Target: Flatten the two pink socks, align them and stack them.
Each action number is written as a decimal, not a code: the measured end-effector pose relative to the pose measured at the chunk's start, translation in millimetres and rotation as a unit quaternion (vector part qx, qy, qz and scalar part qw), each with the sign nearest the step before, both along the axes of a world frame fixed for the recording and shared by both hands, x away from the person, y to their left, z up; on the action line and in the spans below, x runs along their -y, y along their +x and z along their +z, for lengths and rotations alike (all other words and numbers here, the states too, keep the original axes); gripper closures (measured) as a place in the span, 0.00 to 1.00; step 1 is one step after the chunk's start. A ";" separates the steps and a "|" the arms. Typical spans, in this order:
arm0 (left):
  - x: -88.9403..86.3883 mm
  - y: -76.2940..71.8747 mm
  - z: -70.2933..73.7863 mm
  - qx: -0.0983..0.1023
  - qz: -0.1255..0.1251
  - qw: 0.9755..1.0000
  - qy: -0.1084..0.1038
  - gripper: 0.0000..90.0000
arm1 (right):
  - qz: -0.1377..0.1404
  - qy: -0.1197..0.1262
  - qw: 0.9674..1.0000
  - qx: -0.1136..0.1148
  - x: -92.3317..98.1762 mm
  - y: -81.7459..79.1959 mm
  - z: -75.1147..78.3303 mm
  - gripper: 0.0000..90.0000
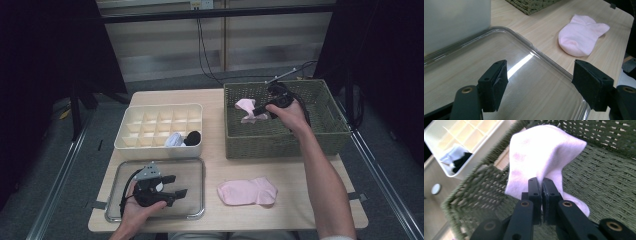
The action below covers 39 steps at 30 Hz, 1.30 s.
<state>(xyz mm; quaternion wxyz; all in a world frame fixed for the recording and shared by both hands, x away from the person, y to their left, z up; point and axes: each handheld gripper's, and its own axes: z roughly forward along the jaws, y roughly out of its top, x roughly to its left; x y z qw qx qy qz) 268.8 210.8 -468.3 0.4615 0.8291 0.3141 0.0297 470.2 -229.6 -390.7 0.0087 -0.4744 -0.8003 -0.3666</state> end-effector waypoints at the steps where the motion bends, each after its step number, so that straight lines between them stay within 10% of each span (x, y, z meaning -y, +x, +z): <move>1: -0.4 0.2 0.1 0.001 0.000 1.000 0.001 0.31 | 0.003 0.010 1.000 0.007 1.4 -1.8 2.8 0.97; 39: 3.4 5.1 -2.6 0.000 0.007 1.000 0.012 0.31 | 0.002 0.109 0.991 0.083 11.1 -70.0 52.1 0.97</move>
